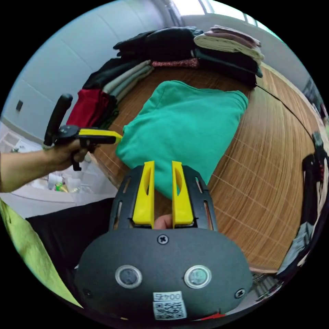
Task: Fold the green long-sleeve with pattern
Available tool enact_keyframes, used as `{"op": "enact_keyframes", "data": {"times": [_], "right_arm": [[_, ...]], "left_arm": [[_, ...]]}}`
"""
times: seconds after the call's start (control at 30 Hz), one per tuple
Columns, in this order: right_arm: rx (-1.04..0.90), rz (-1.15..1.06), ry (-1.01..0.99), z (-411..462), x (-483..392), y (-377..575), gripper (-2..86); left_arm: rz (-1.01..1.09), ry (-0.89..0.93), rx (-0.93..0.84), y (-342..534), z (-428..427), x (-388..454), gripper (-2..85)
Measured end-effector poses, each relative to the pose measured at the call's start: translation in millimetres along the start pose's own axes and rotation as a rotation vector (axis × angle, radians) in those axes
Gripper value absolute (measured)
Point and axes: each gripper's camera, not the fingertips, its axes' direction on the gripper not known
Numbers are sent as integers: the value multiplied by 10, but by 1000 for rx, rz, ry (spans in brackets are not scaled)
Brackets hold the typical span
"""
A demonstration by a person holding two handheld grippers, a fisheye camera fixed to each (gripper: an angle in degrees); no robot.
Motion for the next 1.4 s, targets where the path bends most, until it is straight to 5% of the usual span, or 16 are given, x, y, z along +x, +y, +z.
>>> {"op": "enact_keyframes", "data": {"times": [0.27, 0.53, 0.87, 1.03, 1.17, 1.4], "right_arm": [[172, 728, -217, 155, 1013, 790, 165], [269, 832, -421, 545, 1344, 855, 139], [164, 1015, -490, 991, 303, 822, 114], [189, 995, -405, 884, -127, 862, 98], [198, 671, -24, 480, -474, 368, 67], [184, 307, 325, 483, -36, -720, 104]], "left_arm": [[56, 252, -140, 1075, -356, -746, 1], [159, 374, -182, 1461, -759, -1523, 0], [163, 414, -165, 1467, -945, -1991, 0], [121, 451, -163, 1335, -865, -1841, 0], [57, 424, -95, 1285, -942, -1684, 1], [164, 206, 204, 242, -1031, -864, 1]]}}
